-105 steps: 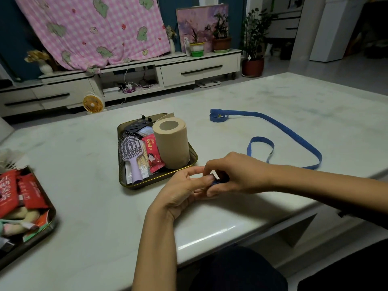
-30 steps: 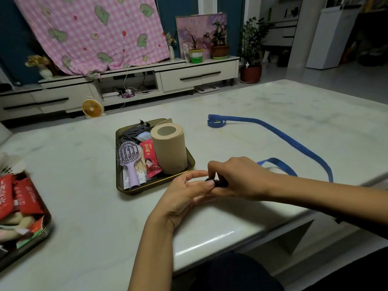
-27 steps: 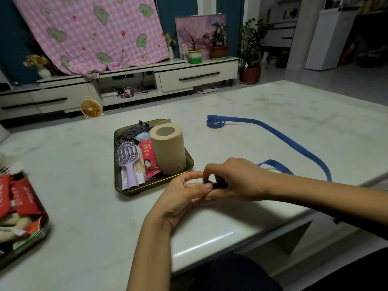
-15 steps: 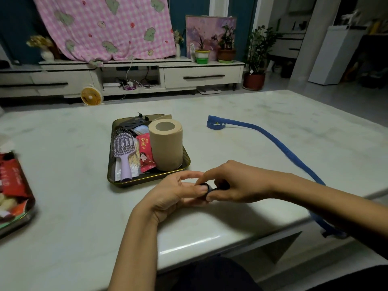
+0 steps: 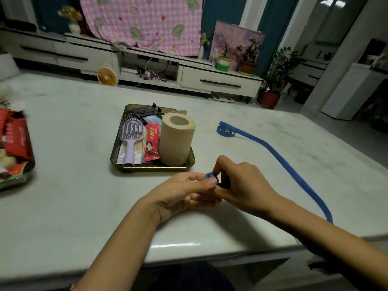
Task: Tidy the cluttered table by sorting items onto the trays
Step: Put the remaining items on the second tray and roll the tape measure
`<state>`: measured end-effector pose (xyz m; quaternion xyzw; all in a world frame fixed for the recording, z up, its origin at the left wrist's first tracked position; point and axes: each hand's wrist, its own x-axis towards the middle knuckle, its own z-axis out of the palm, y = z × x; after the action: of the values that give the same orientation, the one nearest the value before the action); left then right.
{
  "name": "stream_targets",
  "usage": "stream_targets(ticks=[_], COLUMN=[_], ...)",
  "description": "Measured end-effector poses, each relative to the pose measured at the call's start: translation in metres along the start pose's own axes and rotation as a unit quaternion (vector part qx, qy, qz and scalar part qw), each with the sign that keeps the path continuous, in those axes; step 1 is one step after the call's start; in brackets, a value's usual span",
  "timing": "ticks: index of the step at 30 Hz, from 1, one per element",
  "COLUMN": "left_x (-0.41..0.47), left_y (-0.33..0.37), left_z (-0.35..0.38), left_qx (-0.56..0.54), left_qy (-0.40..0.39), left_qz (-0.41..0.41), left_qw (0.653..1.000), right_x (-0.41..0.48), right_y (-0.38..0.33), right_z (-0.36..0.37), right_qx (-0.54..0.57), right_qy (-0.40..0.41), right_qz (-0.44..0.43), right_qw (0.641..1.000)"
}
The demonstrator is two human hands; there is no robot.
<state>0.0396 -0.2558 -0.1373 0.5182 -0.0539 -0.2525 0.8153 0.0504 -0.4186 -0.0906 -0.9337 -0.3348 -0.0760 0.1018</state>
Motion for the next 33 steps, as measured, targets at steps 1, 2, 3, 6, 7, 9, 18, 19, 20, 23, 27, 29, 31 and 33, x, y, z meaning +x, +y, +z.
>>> stream_targets(ticks=[1,2,3,6,7,9,18,19,20,23,27,29,31,33], left_x=[0.000,0.001,0.002,0.003,0.003,0.003,0.003,0.003,0.003,0.001,-0.002,-0.003,-0.004,-0.003], left_y=[-0.002,-0.002,-0.002,-0.003,-0.003,-0.004,-0.004,-0.002,-0.001,0.004,0.007,0.008,0.008,0.008], left_z=[0.001,0.001,0.001,0.001,0.001,0.002,-0.006,-0.008,-0.009,-0.011,-0.014,-0.014,-0.014,-0.013], left_qx=[0.002,-0.002,-0.008,-0.023,-0.022,0.001,0.058,0.072,0.080,0.092,0.087,0.090,0.090,0.083], left_qy=[0.006,0.020,0.036,0.068,0.075,0.086,0.087,0.075,0.061,0.026,0.003,-0.005,-0.006,0.004], left_qz=[0.000,0.007,0.015,0.039,0.046,0.060,0.071,0.061,0.050,0.024,0.008,0.003,0.000,0.009], left_qw=[1.000,1.000,0.999,0.997,0.996,0.994,0.992,0.993,0.994,0.995,0.996,0.996,0.996,0.996], right_x=[0.000,0.002,0.002,0.001,0.002,0.003,0.007,0.006,0.006,0.004,0.003,0.001,-0.001,0.000], right_y=[-0.001,-0.003,-0.005,-0.006,-0.006,-0.005,0.001,0.002,0.003,0.002,0.001,0.001,-0.001,-0.002], right_z=[0.003,0.005,0.007,0.011,0.012,0.014,0.005,0.002,-0.001,-0.009,-0.016,-0.016,-0.016,-0.015], right_qx=[-0.022,-0.049,-0.076,-0.141,-0.162,-0.196,-0.070,-0.035,-0.005,0.088,0.152,0.167,0.173,0.160], right_qy=[0.012,0.028,0.044,0.115,0.131,0.131,-0.030,-0.042,-0.055,-0.103,-0.130,-0.157,-0.172,-0.151], right_qz=[-0.003,-0.007,-0.010,-0.056,-0.069,-0.088,-0.037,-0.040,-0.046,-0.051,-0.030,-0.013,-0.005,0.002], right_qw=[1.000,0.998,0.996,0.982,0.976,0.968,0.996,0.998,0.997,0.989,0.979,0.973,0.970,0.976])
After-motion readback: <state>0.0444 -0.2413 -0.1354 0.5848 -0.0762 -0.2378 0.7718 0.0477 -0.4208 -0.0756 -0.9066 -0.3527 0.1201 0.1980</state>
